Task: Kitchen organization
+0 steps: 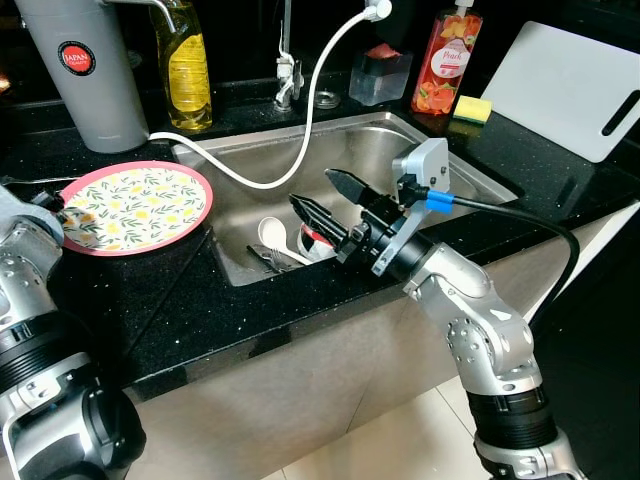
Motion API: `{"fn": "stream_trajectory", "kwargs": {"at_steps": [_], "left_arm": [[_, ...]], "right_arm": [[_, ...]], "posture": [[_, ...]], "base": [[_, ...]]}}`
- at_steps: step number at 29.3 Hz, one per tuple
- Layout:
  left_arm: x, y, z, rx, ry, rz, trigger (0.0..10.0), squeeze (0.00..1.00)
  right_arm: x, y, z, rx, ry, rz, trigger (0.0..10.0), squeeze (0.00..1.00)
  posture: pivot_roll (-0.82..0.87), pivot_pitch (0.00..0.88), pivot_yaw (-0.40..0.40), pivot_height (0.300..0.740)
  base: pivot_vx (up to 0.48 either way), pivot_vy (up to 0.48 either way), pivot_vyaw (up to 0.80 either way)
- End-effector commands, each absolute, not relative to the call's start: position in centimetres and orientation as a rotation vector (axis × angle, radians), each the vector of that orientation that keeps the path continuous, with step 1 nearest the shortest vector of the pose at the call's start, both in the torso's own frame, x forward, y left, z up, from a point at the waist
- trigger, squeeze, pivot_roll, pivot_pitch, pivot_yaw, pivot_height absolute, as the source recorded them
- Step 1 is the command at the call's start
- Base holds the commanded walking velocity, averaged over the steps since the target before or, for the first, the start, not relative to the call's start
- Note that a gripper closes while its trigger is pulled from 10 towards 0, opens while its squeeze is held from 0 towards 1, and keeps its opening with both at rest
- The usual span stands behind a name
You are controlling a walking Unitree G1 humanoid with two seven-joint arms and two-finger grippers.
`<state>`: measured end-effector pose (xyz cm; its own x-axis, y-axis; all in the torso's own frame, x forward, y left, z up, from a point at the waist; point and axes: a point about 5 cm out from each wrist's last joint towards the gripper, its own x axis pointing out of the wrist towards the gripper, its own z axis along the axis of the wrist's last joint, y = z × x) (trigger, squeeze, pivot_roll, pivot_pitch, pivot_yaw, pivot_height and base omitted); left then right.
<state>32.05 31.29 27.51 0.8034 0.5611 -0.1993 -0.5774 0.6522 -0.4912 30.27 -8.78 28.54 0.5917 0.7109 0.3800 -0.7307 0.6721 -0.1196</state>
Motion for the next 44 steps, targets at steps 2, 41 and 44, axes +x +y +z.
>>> {"fn": "stream_trajectory", "kwargs": {"at_steps": [2, 41, 44], "left_arm": [[32.5, 30.9, 26.6, -0.766, 0.053, 0.6, 10.0, 0.0], [33.4, 27.7, 27.4, -1.104, -0.12, 0.194, 10.0, 0.0], [33.4, 26.3, 28.1, -1.089, -0.137, 0.057, 10.0, 0.0]], "right_arm": [[30.3, -8.9, 28.6, 0.06, -0.417, 0.837, 10.0, 0.0], [30.4, -9.1, 28.8, 0.067, -0.424, 0.824, 10.0, 0.0], [30.6, -9.2, 29.0, 0.091, -0.427, 0.815, 10.0, 0.0]], "posture": [[-0.08, 0.141, -0.031, 0.74], [-0.09, 0.14, -0.034, 0.74], [-0.09, 0.138, -0.036, 0.74]], "base": [[0.0, 0.0, 0.0], [0.0, 0.0, 0.0], [0.0, 0.0, 0.0]]}}
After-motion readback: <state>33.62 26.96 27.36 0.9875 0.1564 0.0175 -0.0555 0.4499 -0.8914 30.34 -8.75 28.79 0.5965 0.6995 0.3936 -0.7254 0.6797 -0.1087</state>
